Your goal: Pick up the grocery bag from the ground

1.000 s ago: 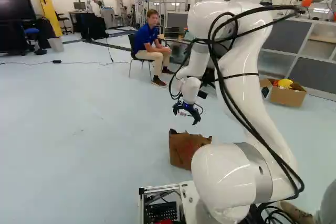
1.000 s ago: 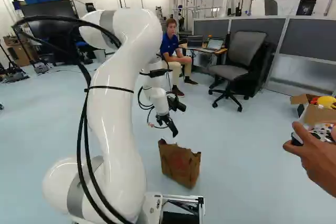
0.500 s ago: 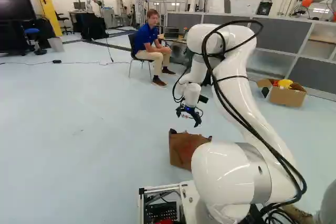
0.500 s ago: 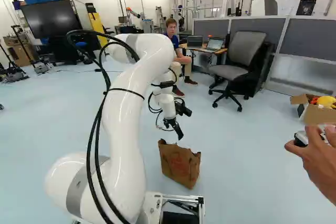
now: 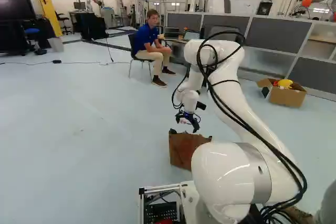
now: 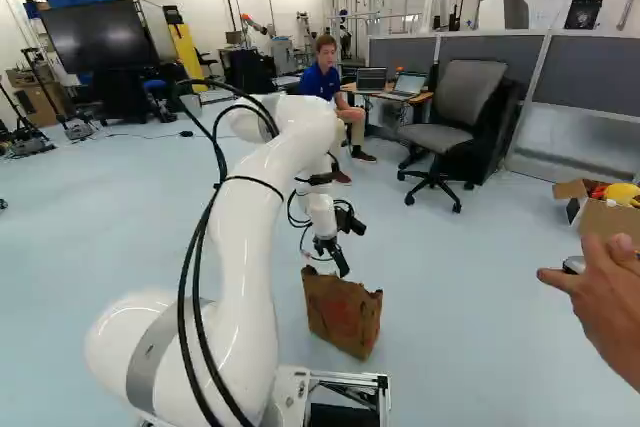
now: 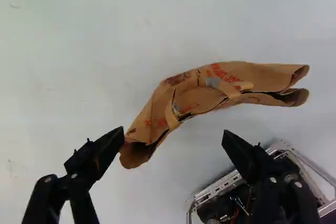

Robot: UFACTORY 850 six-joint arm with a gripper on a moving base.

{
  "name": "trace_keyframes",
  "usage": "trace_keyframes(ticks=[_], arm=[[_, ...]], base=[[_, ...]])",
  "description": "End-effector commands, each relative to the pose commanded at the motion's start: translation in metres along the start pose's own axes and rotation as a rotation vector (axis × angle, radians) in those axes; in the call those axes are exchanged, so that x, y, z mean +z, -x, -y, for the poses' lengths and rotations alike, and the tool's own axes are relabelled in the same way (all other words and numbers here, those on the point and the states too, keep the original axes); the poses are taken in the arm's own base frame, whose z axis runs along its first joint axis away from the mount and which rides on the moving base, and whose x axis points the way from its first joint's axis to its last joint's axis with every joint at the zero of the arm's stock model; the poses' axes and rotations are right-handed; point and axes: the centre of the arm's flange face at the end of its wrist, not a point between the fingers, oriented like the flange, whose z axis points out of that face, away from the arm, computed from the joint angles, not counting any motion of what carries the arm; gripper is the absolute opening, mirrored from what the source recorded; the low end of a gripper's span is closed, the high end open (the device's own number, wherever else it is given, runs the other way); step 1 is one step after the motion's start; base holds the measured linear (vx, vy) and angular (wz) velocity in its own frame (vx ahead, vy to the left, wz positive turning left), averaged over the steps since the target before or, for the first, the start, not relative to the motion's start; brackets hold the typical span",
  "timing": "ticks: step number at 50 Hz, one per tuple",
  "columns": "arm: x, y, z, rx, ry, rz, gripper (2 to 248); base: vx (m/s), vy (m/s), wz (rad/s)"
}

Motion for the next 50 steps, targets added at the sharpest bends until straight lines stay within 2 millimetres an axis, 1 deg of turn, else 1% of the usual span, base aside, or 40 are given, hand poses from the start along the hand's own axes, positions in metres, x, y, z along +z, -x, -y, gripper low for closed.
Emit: trace_keyframes(ticks=[20, 28, 35, 50], arm=[[0.058, 0.002, 0.0, 0.414, 0.023, 0.017, 247], [0.07, 0.003, 0.0, 0.563, 0.028, 0.018, 247], [0.088, 0.004, -0.001, 0.605, 0.034, 0.021, 247], [0.129, 0.007, -0.003, 0.615, 0.043, 0.026, 247]], base=[[0.0, 0.0, 0.0], [0.0, 0.0, 0.0], [0.0, 0.0, 0.0], [0.0, 0.0, 0.0]])
